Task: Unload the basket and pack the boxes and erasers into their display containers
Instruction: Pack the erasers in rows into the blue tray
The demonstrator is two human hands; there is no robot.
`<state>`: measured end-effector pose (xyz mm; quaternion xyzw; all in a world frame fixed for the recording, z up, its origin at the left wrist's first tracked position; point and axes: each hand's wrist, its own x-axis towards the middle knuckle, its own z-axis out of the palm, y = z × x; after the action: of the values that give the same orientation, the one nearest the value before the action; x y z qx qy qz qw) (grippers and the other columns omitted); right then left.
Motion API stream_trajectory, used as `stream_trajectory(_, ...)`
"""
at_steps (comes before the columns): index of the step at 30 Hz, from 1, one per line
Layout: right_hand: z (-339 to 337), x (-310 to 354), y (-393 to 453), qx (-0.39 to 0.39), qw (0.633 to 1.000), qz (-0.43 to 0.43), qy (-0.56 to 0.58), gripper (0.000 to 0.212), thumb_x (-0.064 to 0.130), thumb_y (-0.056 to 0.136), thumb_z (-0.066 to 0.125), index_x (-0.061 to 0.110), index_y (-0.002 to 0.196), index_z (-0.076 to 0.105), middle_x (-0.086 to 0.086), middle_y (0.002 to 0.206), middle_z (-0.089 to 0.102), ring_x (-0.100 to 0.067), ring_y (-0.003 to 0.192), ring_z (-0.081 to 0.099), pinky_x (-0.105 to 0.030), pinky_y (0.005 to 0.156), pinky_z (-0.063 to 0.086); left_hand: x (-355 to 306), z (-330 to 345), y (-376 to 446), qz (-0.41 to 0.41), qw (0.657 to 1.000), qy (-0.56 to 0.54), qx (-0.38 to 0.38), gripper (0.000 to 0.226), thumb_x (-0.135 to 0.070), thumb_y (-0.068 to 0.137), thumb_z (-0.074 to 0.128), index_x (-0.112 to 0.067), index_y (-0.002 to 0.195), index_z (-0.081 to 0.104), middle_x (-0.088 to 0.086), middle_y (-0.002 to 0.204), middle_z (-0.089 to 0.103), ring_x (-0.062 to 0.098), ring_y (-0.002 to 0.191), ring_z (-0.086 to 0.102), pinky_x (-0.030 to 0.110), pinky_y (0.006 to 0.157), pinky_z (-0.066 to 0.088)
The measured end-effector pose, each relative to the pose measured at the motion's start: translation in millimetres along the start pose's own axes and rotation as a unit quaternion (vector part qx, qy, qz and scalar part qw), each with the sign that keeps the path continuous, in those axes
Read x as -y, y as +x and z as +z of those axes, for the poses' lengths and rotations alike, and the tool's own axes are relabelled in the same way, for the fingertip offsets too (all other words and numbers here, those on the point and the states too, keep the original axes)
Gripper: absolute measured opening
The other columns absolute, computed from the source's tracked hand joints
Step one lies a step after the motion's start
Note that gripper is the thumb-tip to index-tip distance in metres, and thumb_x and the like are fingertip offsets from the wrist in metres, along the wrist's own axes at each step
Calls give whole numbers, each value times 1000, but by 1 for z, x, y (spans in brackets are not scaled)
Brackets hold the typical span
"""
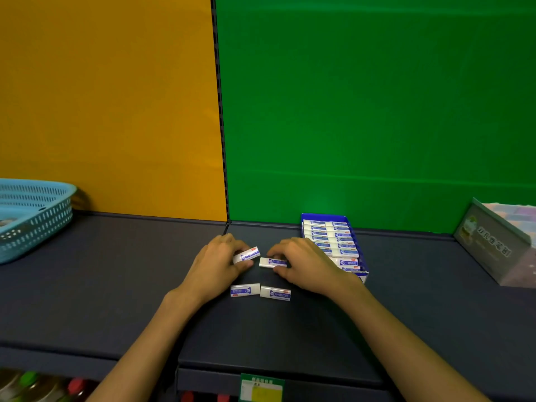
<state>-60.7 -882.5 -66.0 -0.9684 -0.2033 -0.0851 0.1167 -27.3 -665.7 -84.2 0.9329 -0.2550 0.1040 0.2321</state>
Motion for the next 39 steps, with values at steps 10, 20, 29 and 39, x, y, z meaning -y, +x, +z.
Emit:
stream_trajectory(10,-48,-44,-28,-54,994,78,46,25,24,82,72,26,107,71,9,102,62,-11,91,58,-33,85,50,-45,-5,18,46,996,-70,-37,26,-36,86,74,-34,111,65,-17,96,57,3,92,49,27,79,44)
stream_trajectory(20,-67,-92,-71,-8,991,134,12,25,28,82,77,26,107,73,10,99,61,-9,87,57,-30,78,50,-99,25,43,97,993,-62,23,30,-42,91,67,-29,119,65,-10,110,61,7,101,51,28,86,45)
stream_trajectory(29,-61,-94,-66,24,992,127,-3,25,21,82,76,21,106,74,7,104,64,-9,88,58,-28,79,51,-122,43,57,99,994,28,47,37,-39,90,70,-25,124,68,2,123,61,19,113,50,36,93,47)
stream_trajectory(39,-57,-101,-65,22,993,112,-1,30,20,83,79,21,112,74,5,112,68,-5,86,54,-21,75,46,-125,53,64,64,995,25,67,40,-27,83,80,-20,121,69,3,123,63,18,112,56,31,92,48)
